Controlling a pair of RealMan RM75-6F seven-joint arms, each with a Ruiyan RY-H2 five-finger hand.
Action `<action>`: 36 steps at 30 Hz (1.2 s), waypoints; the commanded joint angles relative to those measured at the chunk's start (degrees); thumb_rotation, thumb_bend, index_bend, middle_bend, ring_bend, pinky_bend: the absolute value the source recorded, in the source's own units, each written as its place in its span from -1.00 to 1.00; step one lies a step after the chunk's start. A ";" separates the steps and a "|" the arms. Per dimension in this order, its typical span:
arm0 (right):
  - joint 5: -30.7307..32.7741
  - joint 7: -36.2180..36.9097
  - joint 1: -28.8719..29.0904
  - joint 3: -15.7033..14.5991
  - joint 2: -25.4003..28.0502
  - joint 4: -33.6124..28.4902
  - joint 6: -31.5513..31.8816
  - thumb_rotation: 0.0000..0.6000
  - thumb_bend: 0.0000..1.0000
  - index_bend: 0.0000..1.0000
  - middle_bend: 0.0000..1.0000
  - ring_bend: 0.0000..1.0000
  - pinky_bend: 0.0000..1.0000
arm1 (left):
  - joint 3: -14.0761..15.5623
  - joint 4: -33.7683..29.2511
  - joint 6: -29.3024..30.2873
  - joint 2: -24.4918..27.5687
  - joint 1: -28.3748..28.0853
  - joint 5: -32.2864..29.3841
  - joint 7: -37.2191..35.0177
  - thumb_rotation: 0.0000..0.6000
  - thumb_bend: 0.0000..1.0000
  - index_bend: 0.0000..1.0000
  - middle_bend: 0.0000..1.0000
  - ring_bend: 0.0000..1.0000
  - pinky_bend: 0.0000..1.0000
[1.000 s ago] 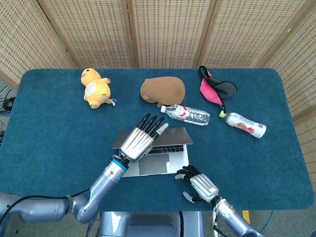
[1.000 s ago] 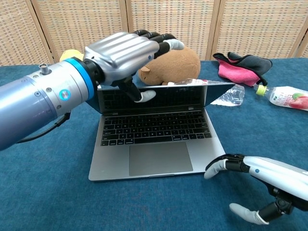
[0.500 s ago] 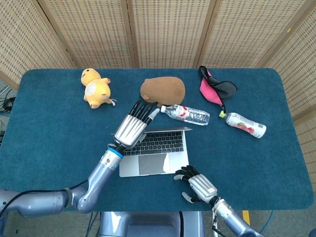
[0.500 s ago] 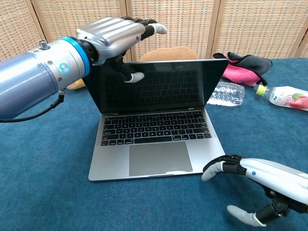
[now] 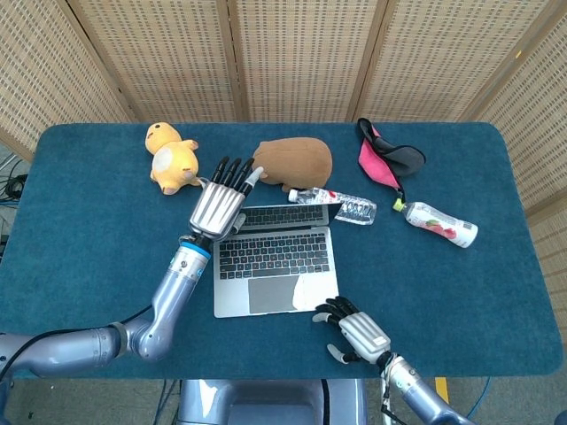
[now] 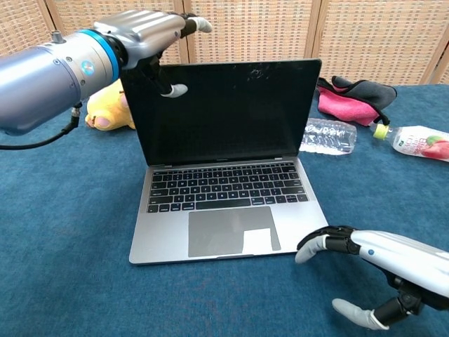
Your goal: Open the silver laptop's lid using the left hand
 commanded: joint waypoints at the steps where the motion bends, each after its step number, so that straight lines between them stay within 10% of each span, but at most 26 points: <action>1: 0.09 -0.03 -0.01 -0.02 0.04 -0.03 0.03 1.00 -0.07 -0.53 -0.66 -1.00 -1.00 | -0.66 1.33 -0.39 0.76 -0.76 -1.89 0.55 1.00 -0.30 -1.00 -1.00 -1.00 -1.00; 20: 0.75 -0.39 0.35 0.12 0.04 -0.23 0.03 1.00 -0.07 -0.53 -0.66 -1.00 -1.00 | -0.07 6.01 -1.14 3.09 -3.33 -9.91 0.63 1.00 -0.48 -1.00 -1.00 -1.00 -1.00; 36: -1.78 -0.51 0.95 3.82 7.21 -7.37 7.01 1.00 -0.07 -0.53 -0.66 -1.00 -1.00 | 8.47 -12.77 8.43 15.34 6.47 8.76 -9.95 1.00 -0.57 -1.00 -1.00 -1.00 -1.00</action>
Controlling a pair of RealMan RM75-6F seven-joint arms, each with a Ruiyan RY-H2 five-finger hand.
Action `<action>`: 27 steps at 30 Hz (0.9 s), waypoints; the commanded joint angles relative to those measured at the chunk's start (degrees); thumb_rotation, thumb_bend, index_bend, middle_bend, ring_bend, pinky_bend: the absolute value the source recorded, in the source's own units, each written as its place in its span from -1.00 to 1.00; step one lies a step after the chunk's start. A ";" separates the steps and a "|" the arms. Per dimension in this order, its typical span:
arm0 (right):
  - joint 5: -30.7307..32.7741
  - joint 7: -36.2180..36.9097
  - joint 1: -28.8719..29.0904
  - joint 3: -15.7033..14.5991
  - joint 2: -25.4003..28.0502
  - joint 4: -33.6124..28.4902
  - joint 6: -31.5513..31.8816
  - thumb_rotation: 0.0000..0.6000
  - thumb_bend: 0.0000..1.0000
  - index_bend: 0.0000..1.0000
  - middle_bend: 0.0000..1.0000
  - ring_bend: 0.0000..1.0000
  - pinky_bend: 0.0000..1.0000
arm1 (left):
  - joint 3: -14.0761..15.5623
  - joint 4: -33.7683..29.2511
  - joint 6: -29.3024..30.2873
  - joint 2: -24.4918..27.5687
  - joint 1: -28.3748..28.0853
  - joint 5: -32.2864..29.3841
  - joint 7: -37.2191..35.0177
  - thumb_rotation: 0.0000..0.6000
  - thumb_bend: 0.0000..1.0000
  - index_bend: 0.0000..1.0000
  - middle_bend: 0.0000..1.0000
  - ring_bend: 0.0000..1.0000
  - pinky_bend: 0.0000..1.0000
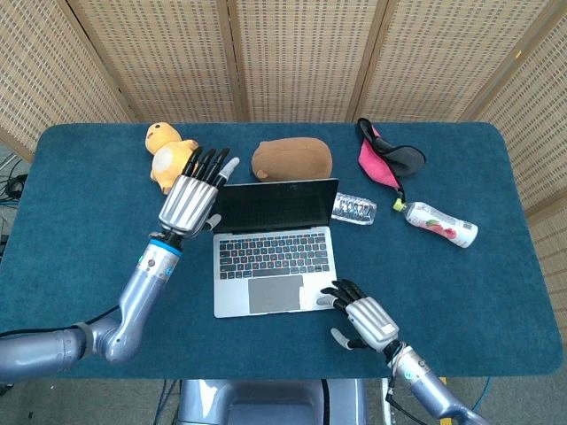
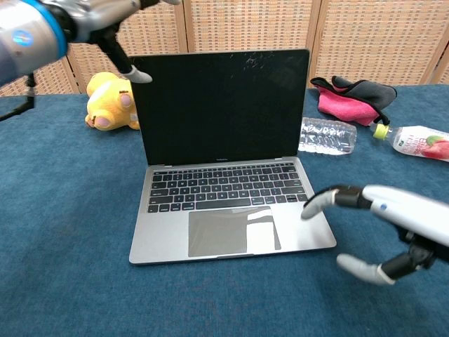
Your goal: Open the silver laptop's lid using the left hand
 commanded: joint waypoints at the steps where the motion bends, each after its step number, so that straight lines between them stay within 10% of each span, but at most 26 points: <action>1: -0.55 -0.79 -0.44 1.05 3.03 -2.21 2.60 1.00 -0.07 -0.53 -0.66 -1.00 -1.00 | 3.84 -6.41 4.32 5.77 4.98 4.14 -2.08 1.00 -0.57 -1.00 -1.00 -1.00 -1.00; 13: 2.85 -2.48 -7.00 1.55 14.21 -4.20 12.02 1.00 -0.07 -0.53 -0.66 -1.00 -1.00 | 15.79 -14.56 16.43 23.08 23.19 16.35 -15.46 1.00 -0.56 -1.00 -1.00 -1.00 -1.00; 27: 6.44 -2.41 -13.46 1.72 17.83 -0.44 17.79 1.00 -0.07 -0.53 -0.66 -1.00 -1.00 | 24.06 -3.03 30.23 23.13 42.70 22.69 -32.24 1.00 -0.55 -1.00 -1.00 -1.00 -1.00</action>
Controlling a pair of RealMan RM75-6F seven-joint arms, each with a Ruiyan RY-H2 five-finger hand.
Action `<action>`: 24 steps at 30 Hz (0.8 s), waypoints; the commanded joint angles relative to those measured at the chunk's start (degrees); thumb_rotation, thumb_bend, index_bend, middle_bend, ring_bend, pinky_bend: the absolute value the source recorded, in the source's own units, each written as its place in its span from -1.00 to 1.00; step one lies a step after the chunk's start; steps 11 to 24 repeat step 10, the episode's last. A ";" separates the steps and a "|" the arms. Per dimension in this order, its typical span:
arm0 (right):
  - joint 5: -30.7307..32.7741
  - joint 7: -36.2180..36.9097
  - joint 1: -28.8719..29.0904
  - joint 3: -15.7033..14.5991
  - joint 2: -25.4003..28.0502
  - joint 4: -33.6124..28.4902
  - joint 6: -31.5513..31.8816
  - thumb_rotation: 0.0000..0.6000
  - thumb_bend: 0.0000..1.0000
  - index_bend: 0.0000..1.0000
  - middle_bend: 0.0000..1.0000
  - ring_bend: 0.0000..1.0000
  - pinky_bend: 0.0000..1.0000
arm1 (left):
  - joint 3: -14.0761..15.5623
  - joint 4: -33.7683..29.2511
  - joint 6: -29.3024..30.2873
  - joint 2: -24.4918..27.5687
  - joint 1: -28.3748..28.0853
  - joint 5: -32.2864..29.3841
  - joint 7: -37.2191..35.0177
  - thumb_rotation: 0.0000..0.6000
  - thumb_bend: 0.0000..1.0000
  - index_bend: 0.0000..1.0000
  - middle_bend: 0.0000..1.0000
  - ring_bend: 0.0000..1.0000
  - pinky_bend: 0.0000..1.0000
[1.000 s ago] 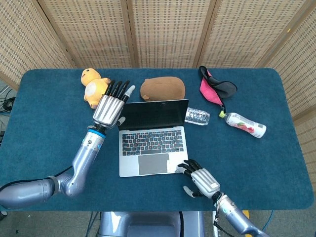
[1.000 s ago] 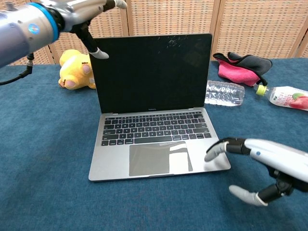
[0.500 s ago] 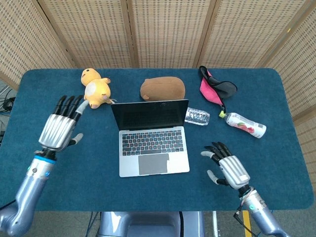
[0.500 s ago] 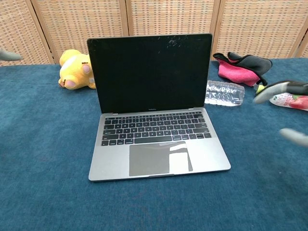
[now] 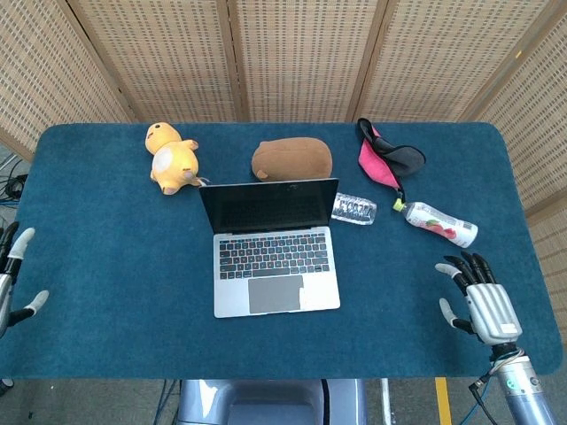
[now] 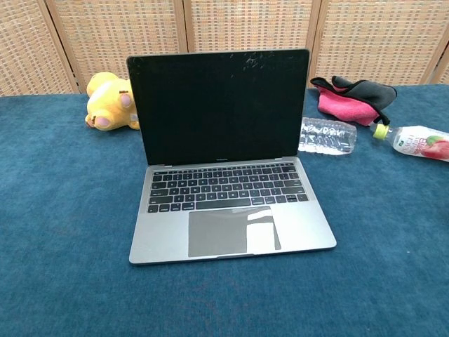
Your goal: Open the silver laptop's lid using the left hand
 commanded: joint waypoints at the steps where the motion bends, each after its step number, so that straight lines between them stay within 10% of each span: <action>1: 0.34 -0.34 -1.06 -0.10 0.26 0.58 0.90 1.00 -0.07 -0.53 -0.66 -1.00 -1.00 | 2.38 2.58 1.36 -0.65 4.08 0.64 -4.43 1.00 -0.55 -1.00 -1.00 -1.00 -1.00; 24: 0.86 -0.33 -3.27 -0.26 0.48 1.07 2.36 1.00 -0.07 -0.53 -0.66 -1.00 -1.00 | 3.31 5.33 2.05 -2.77 8.93 -0.07 -6.69 1.00 -0.55 -1.00 -1.00 -1.00 -1.00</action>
